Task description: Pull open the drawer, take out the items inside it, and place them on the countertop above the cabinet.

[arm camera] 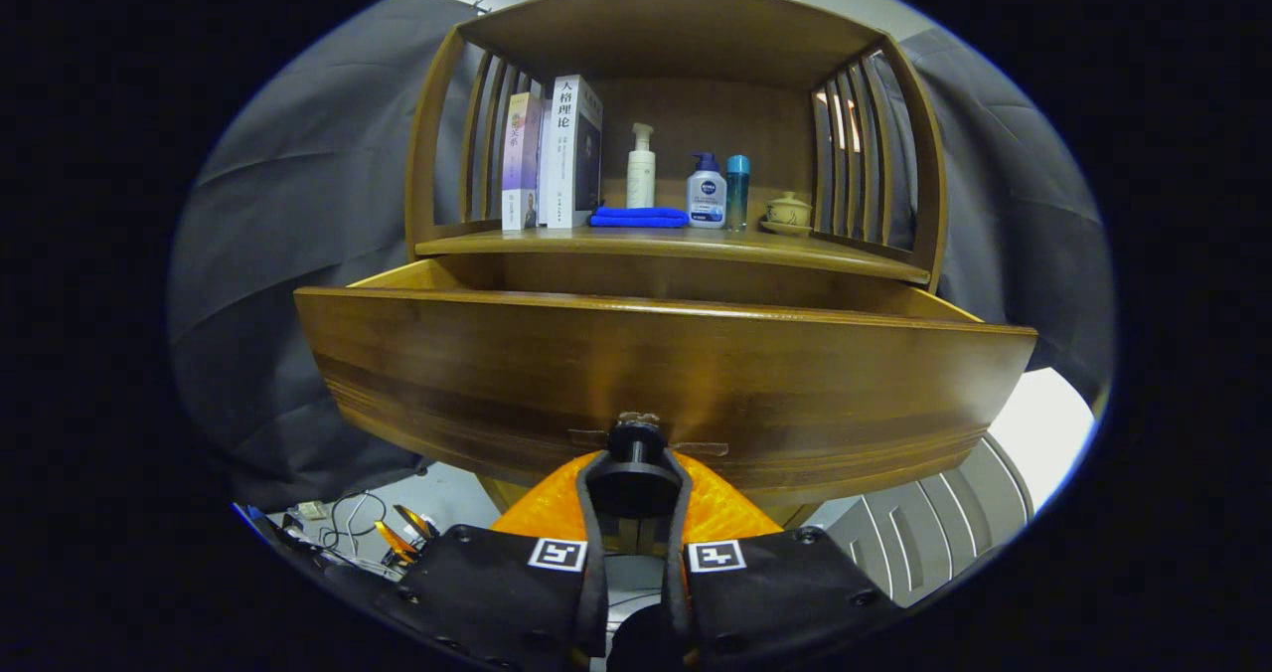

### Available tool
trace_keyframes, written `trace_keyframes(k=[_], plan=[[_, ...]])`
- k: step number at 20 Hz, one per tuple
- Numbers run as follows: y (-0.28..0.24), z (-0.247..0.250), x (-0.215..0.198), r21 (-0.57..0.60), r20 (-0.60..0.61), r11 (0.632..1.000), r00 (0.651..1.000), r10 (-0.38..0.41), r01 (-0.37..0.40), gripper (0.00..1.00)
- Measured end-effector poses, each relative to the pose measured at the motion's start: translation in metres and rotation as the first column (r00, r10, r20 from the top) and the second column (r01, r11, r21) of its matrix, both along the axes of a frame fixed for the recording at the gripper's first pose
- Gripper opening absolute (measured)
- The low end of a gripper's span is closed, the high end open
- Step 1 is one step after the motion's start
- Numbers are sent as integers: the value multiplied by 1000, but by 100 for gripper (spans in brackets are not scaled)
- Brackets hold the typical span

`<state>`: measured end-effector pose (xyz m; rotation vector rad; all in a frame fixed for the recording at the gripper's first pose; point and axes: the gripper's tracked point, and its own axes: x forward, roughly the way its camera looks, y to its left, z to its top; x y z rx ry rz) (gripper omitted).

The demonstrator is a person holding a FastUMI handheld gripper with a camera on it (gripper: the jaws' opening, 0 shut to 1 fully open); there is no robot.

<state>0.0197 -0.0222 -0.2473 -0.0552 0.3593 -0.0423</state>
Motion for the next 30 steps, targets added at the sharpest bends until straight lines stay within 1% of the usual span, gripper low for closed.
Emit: trace_keyframes(k=[10, 13, 15, 18, 21, 23, 25, 26, 28, 30], plan=[[5, -8, -42, -15, -42, 998, 997, 60, -61, 23], [6, -10, -46, -27, -51, 997, 997, 65, -67, 23], [8, -12, -48, -23, -66, 997, 996, 67, -69, 26], [8, -8, -57, -41, -85, 995, 993, 86, -89, 45], [3, 2, -70, -45, -97, 992, 989, 113, -118, 69], [-7, 18, -75, -32, -100, 994, 989, 105, -109, 85], [-18, 40, -76, -15, -69, 996, 994, 84, -85, 93], [-20, 49, -76, -4, -54, 997, 996, 77, -77, 98], [-29, 66, -73, 0, -34, 998, 997, 67, -68, 98], [-39, 84, -67, -20, -9, 998, 998, 56, -56, 98]])
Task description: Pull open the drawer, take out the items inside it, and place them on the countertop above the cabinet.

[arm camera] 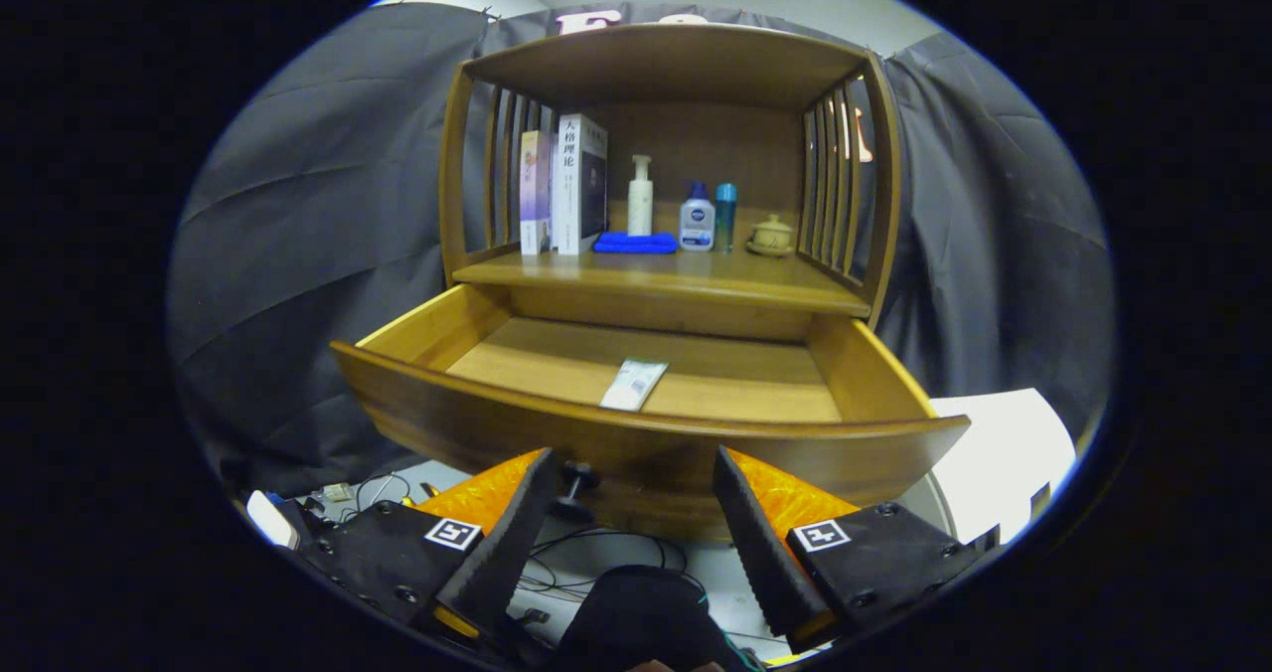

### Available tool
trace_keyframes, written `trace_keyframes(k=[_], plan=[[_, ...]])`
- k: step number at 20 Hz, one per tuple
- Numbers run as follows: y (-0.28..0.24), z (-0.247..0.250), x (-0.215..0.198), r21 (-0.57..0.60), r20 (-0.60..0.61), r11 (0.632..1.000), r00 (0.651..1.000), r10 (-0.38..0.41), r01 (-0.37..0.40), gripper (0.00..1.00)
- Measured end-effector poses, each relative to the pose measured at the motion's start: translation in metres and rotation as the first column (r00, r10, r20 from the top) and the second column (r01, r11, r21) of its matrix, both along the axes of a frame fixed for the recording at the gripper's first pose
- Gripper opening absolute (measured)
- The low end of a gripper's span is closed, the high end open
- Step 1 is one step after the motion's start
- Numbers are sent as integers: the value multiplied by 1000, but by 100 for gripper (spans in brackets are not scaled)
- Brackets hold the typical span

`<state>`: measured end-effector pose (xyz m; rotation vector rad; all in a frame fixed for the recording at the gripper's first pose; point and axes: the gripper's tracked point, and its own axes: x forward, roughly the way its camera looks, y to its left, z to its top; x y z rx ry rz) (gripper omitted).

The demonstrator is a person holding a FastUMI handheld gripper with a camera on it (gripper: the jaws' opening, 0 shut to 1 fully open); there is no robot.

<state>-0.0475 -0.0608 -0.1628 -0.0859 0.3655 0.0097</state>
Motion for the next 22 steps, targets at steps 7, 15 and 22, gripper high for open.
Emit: trace_keyframes(k=[7, 15, 22], plan=[[-2, 42, 52, 1, -7, 1000, 999, 31, -31, 98], [14, 44, 126, -1, -117, 991, 984, 135, -136, 98], [27, 18, 172, -5, -236, 982, 954, 185, -191, 98]])
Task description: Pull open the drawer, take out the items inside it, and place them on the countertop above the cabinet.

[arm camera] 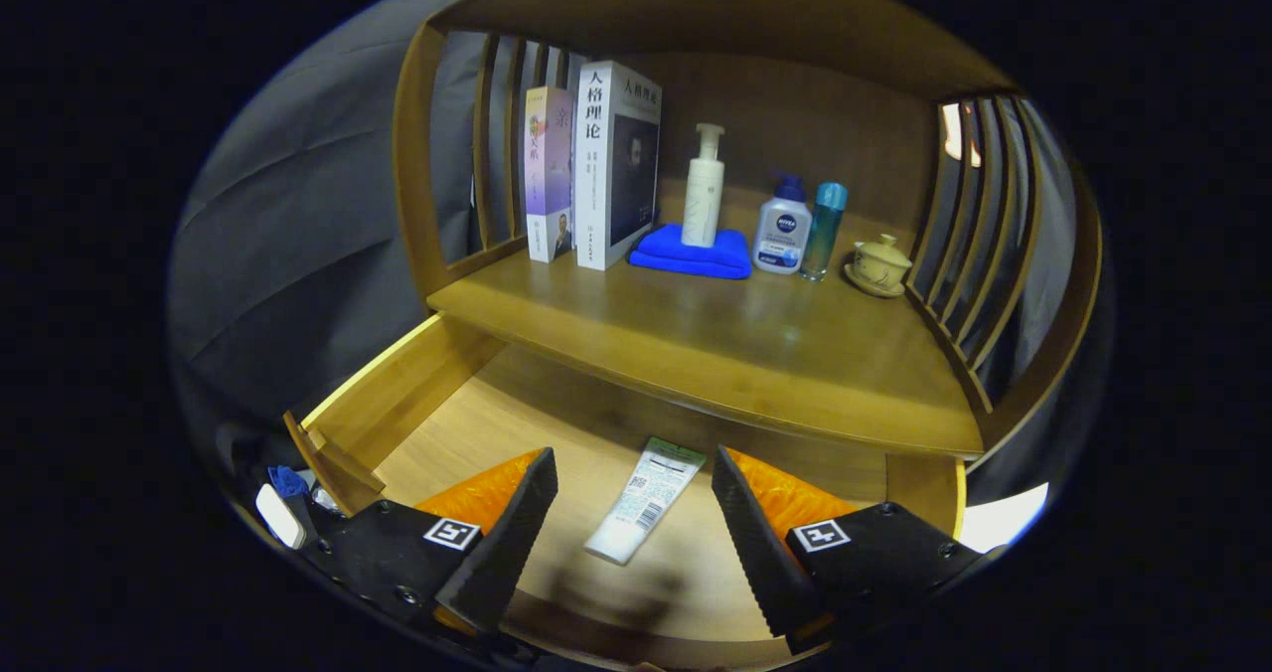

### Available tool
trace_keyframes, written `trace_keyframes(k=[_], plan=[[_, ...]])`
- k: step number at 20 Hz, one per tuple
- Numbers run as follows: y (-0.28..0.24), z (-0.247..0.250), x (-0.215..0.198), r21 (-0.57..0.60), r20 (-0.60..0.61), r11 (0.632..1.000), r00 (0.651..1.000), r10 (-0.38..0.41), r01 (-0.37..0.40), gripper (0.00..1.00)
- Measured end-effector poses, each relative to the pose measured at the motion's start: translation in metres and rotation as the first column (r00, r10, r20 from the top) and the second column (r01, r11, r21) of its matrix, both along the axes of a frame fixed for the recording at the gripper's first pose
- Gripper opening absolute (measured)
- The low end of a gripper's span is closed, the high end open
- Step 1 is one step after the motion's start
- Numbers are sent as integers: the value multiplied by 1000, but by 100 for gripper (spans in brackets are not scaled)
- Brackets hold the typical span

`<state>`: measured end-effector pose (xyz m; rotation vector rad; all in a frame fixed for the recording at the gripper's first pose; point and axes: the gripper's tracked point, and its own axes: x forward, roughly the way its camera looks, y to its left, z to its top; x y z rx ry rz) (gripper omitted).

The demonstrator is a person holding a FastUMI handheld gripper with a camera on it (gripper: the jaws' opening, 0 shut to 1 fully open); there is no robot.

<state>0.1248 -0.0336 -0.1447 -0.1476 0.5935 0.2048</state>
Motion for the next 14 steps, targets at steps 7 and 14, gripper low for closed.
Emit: trace_keyframes(k=[7, 14], plan=[[4, -41, 22, -2, -201, 1000, 980, -2, 2, 98], [-2, -79, 19, 7, -449, 1000, 893, -23, 29, 95]])
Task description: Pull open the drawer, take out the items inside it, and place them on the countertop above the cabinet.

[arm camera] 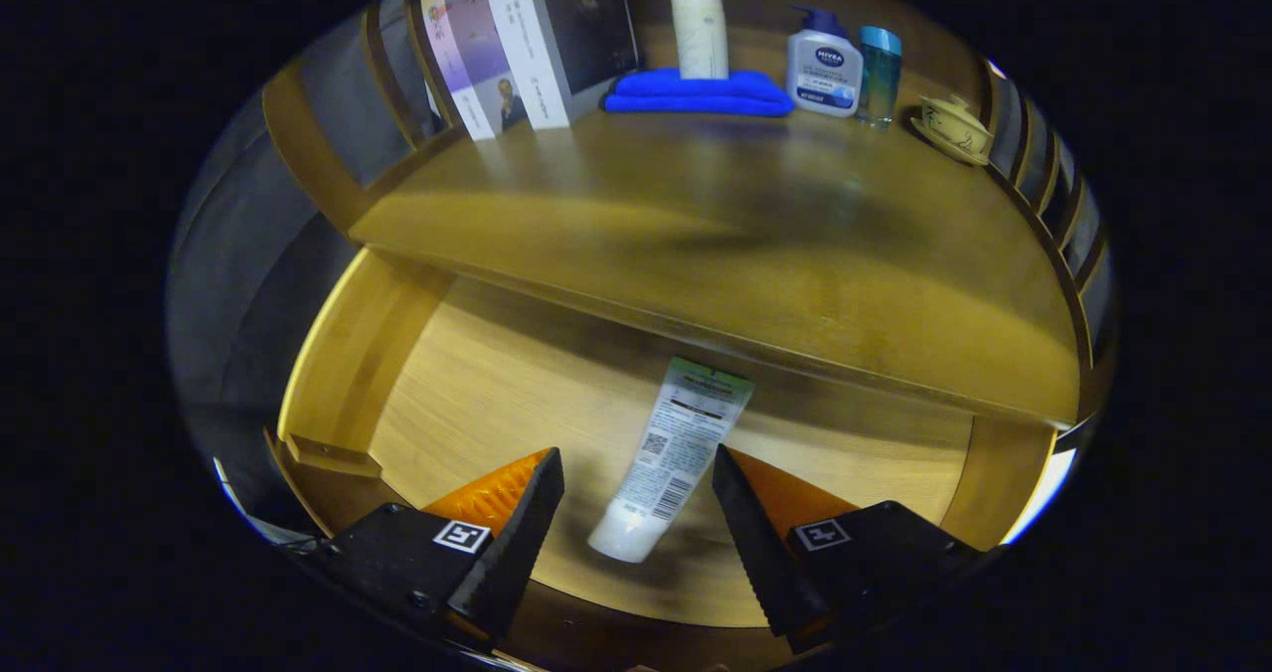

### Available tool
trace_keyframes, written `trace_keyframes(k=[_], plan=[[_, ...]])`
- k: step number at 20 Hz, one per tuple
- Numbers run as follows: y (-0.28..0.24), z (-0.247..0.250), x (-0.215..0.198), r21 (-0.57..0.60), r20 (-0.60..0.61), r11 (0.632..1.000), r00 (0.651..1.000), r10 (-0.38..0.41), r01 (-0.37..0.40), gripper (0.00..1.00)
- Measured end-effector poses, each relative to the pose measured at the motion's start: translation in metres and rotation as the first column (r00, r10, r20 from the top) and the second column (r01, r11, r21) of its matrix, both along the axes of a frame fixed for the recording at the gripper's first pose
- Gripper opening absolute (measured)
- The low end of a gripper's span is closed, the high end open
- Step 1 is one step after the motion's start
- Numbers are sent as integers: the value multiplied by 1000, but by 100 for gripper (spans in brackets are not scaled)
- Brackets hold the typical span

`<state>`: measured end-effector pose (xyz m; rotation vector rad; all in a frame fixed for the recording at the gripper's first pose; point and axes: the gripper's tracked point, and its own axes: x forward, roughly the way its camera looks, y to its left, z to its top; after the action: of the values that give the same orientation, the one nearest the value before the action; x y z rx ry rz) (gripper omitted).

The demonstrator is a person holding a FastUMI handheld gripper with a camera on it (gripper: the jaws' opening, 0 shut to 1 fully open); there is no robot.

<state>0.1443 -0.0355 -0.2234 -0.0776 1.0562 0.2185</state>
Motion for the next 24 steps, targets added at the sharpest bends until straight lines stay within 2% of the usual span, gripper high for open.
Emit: trace_keyframes(k=[7, 9, 13, 16, 17, 18, 19, 20, 24], plan=[[-15, -23, 1, -53, -107, 999, 994, -5, -1, 95], [-9, -32, -1, -33, -155, 999, 988, 6, -11, 95], [-9, -41, 2, -58, -201, 998, 979, 22, -34, 85], [-9, -47, -1, -75, -223, 993, 972, 71, -90, 66], [-10, -31, -4, -81, -214, 990, 972, 95, -115, 56], [-10, -44, -6, -93, -218, 985, 968, 123, -146, 54], [-8, -33, -6, -97, -198, 984, 972, 130, -151, 54], [-6, -36, -9, -102, -193, 979, 969, 153, -175, 42], [0, -31, -16, -94, -173, 971, 964, 202, -220, 42]])
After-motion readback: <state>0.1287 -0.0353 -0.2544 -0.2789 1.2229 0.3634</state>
